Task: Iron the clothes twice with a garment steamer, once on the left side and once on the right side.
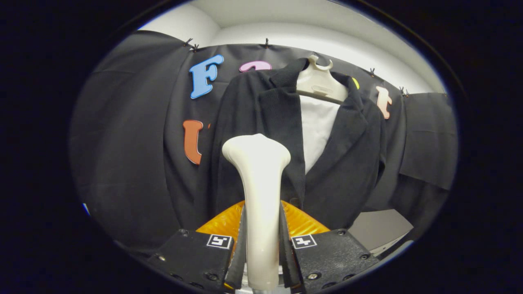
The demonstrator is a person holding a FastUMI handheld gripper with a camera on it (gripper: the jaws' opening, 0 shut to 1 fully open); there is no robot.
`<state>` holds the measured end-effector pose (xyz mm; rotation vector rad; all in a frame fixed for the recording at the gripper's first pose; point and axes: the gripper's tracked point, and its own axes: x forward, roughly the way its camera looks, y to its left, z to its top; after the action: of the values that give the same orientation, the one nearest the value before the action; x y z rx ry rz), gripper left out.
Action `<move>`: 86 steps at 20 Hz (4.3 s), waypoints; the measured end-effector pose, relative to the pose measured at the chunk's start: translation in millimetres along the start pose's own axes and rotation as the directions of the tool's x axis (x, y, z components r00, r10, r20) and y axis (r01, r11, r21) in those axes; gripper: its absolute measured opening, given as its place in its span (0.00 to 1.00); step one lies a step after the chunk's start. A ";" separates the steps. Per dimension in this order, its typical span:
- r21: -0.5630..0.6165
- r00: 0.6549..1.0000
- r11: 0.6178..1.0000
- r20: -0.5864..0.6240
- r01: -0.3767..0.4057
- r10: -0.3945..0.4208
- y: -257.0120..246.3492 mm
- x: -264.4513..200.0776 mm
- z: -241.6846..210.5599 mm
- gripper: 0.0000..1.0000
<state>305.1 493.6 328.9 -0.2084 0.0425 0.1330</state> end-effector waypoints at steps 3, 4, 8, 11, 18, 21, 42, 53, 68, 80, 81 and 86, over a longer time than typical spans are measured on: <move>-0.003 1.000 1.000 -0.020 0.003 -0.003 2.6 -0.7 -14.0 0.40; -0.006 1.000 1.000 -0.025 0.004 -0.004 2.5 -1.8 -19.4 0.40; -0.008 0.998 1.000 -0.062 -0.008 0.007 8.5 -3.3 -41.9 0.40; -0.006 0.996 1.000 -0.089 -0.007 0.007 8.9 -2.7 -61.3 0.40; -0.025 0.988 0.999 -0.150 -0.028 0.024 17.3 -4.7 -105.3 0.40; -0.029 0.984 0.999 -0.179 -0.030 0.025 17.4 -4.1 -125.6 0.40; -0.073 0.949 0.996 -0.312 -0.060 0.034 21.6 14.4 -236.8 0.40; -0.058 0.910 0.995 -0.410 -0.087 0.055 24.8 9.6 -297.2 0.40; 0.077 0.947 0.993 -0.300 -0.094 0.113 -33.1 -49.1 -259.2 0.40; 0.176 0.997 0.983 -0.060 0.052 -0.042 -264.8 -197.7 -273.4 0.40; 0.181 0.997 0.981 -0.055 0.068 -0.059 -281.7 -209.9 -289.0 0.40; 0.185 0.989 0.976 -0.115 0.110 -0.090 -346.7 -277.4 -373.4 0.39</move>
<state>67.0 44.1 49.8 -0.0251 0.1499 0.0166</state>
